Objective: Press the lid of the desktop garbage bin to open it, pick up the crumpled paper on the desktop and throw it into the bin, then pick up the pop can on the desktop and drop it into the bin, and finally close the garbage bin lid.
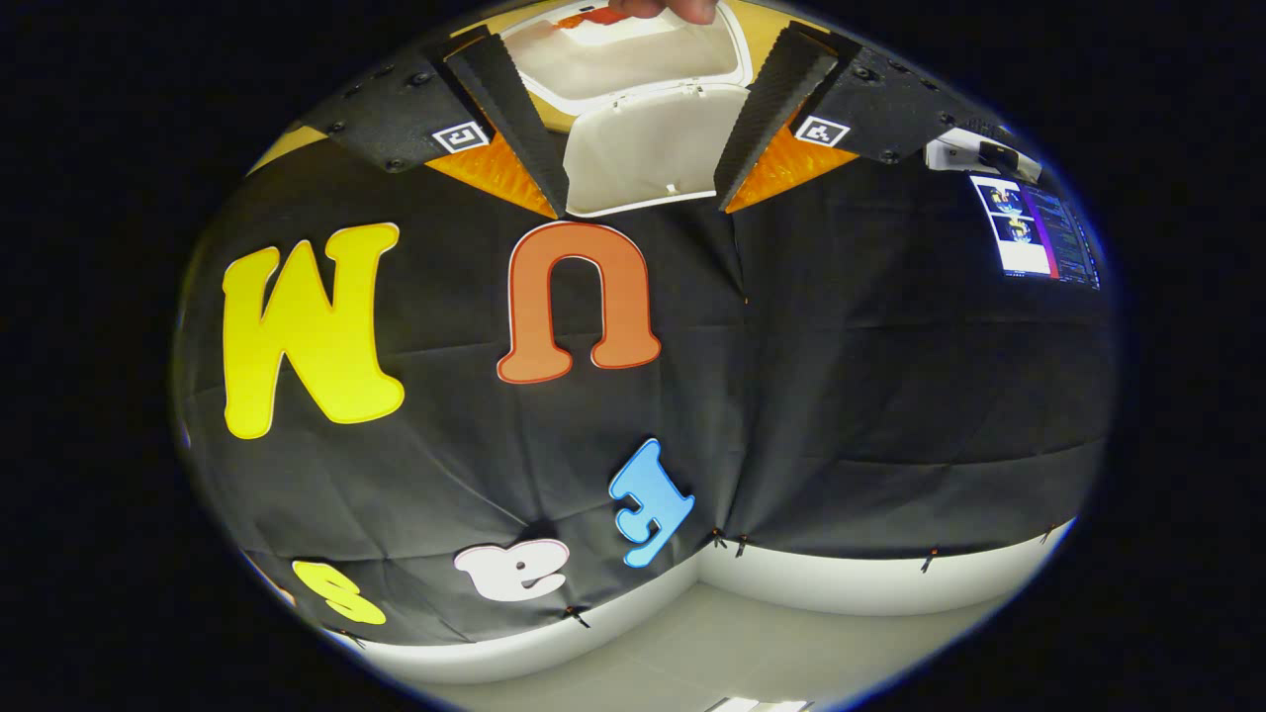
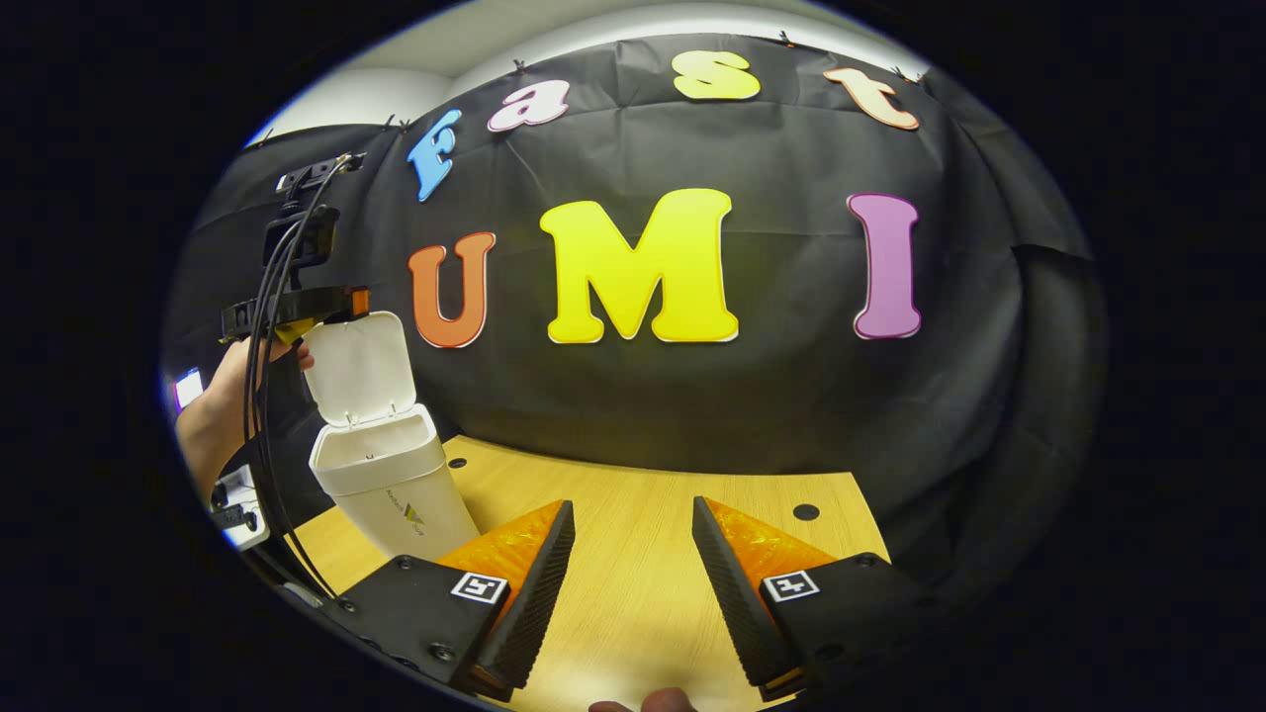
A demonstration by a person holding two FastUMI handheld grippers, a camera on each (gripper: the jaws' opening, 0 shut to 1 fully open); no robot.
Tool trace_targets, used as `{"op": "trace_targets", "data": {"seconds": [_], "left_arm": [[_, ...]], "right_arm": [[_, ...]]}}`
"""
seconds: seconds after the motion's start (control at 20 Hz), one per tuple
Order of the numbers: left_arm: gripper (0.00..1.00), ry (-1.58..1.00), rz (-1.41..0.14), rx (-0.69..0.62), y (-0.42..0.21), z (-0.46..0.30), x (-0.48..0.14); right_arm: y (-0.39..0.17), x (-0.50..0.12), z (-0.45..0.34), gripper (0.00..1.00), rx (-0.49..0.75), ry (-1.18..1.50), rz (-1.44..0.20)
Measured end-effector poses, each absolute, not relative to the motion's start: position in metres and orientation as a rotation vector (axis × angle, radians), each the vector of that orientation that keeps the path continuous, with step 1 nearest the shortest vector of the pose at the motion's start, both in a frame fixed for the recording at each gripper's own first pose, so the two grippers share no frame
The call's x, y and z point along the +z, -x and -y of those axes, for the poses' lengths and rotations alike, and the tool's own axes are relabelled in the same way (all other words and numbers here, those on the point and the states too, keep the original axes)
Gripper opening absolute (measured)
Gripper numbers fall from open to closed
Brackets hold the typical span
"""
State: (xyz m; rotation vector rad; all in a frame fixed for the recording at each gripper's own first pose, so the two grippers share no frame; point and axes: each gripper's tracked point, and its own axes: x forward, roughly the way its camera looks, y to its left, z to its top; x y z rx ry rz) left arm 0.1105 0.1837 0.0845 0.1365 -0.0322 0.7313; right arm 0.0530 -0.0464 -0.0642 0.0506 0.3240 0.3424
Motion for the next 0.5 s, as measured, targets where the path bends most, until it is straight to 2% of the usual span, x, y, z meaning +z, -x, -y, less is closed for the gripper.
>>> {"op": "trace_targets", "data": {"seconds": [0.5], "left_arm": [[0.95,-0.067,0.016,0.838,-0.134,-0.228,0.088]], "right_arm": [[-0.073,-0.024,-0.002,0.78,0.460,-0.058,-0.294]]}}
